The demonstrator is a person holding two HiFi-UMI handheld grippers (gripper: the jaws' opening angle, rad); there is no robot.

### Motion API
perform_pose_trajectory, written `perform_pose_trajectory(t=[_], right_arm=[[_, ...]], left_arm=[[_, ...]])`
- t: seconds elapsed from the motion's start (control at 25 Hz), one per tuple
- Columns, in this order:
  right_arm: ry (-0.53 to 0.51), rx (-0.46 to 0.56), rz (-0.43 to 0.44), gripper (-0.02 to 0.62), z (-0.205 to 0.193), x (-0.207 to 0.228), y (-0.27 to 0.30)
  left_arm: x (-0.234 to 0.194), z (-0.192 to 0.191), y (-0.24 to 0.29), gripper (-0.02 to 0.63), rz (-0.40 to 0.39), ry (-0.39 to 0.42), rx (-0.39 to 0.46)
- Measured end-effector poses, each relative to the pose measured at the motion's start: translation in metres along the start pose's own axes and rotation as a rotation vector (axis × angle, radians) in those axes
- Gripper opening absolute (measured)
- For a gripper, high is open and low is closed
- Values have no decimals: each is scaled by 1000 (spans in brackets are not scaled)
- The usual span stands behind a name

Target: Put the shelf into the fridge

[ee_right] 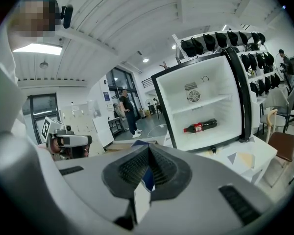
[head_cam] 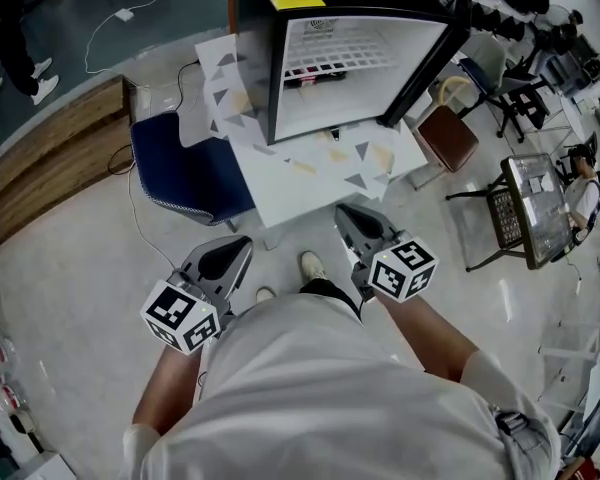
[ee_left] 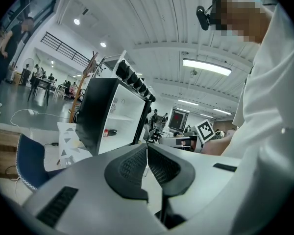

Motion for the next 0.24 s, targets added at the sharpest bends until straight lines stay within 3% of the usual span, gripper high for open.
perform_pose_trajectory(t=[0.24], right_arm=[[-2, -6, 1, 8, 0, 18, 3]], left_arm=[[-3, 6, 14, 19, 14, -3, 9]])
Point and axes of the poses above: the fingertips, and each gripper's own axes: y forward along the fingers, x to its right, z out of its top, the point moved 10 cm from there along -y, backward along the fingers, and after that the axes turned 15 degrees about -y, right-handed, at the moved point
